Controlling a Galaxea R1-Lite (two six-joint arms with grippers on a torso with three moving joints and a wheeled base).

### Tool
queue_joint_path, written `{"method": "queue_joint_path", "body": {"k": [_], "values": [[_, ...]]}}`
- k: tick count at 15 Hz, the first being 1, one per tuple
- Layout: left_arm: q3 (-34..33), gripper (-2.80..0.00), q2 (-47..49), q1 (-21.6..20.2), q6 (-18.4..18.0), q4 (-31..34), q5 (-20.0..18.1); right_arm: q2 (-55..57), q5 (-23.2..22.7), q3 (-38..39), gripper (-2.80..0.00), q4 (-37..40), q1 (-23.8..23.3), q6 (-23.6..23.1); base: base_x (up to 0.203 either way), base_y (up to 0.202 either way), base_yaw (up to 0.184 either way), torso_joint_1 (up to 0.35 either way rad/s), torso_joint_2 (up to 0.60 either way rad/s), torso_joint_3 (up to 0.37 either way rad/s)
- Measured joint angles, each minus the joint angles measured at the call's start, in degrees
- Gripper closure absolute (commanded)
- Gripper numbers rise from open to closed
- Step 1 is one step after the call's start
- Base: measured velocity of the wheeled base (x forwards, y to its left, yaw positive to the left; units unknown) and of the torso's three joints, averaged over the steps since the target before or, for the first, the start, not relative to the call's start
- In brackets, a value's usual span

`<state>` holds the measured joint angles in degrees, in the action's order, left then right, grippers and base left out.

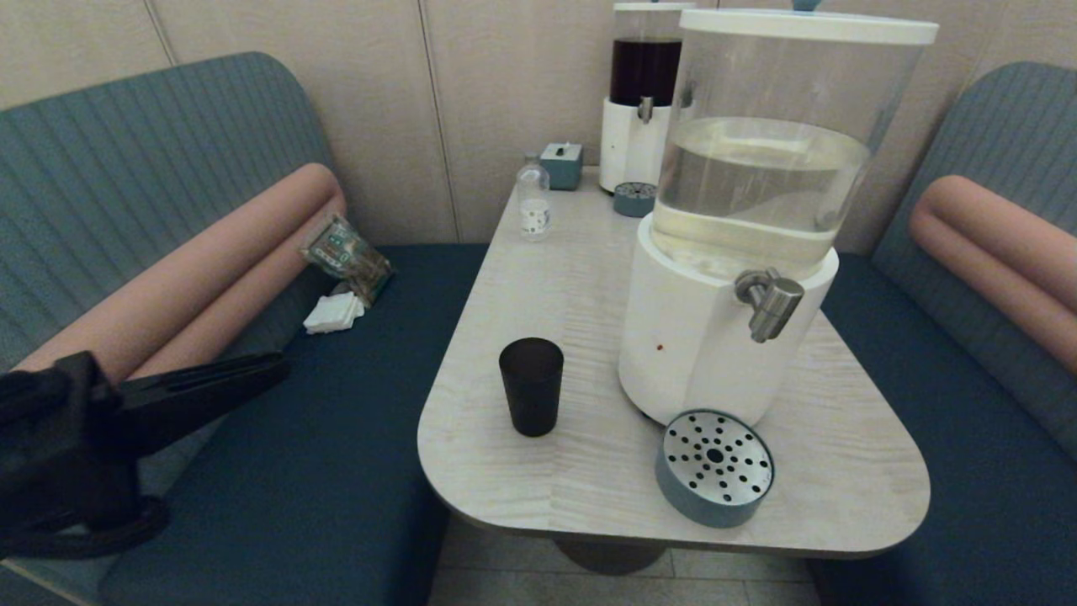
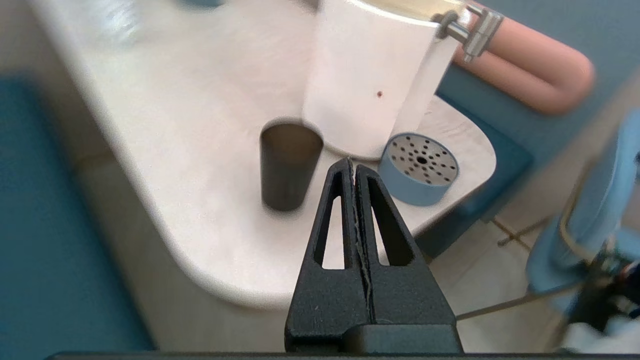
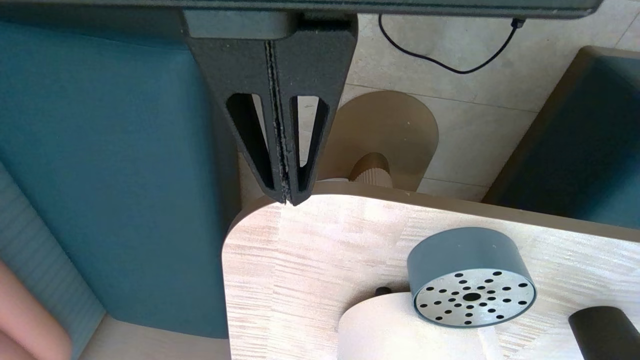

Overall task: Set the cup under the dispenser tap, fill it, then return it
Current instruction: Pick up the cup

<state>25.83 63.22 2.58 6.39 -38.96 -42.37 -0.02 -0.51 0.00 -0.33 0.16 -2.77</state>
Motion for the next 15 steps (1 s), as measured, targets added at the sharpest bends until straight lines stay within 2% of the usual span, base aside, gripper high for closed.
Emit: {"method": "queue_joint_path", "body": {"k": [3, 5, 6, 8, 15], "values": [[-2.8, 0.00, 19.1, -0.3, -3.6, -26.0, -6.1, 0.0, 0.0, 0.0, 0.00, 0.0, 0.0, 0.0, 0.000, 0.000, 0.000, 0.000, 0.00, 0.000], [-3.2, 0.00, 29.7, -0.8, -6.6, -39.0, -10.5, 0.0, 0.0, 0.0, 0.00, 0.0, 0.0, 0.0, 0.000, 0.000, 0.000, 0.000, 0.00, 0.000], [-2.4, -2.80, 34.1, -1.1, -7.9, -43.6, -12.3, 0.0, 0.0, 0.0, 0.00, 0.0, 0.0, 0.0, 0.000, 0.000, 0.000, 0.000, 0.00, 0.000], [0.9, -2.80, 41.1, -1.4, -9.2, -47.7, -14.3, 0.0, 0.0, 0.0, 0.00, 0.0, 0.0, 0.0, 0.000, 0.000, 0.000, 0.000, 0.00, 0.000], [6.7, -2.80, 57.1, -1.4, -16.7, -48.2, -19.7, 0.0, 0.0, 0.0, 0.00, 0.0, 0.0, 0.0, 0.000, 0.000, 0.000, 0.000, 0.00, 0.000]]}}
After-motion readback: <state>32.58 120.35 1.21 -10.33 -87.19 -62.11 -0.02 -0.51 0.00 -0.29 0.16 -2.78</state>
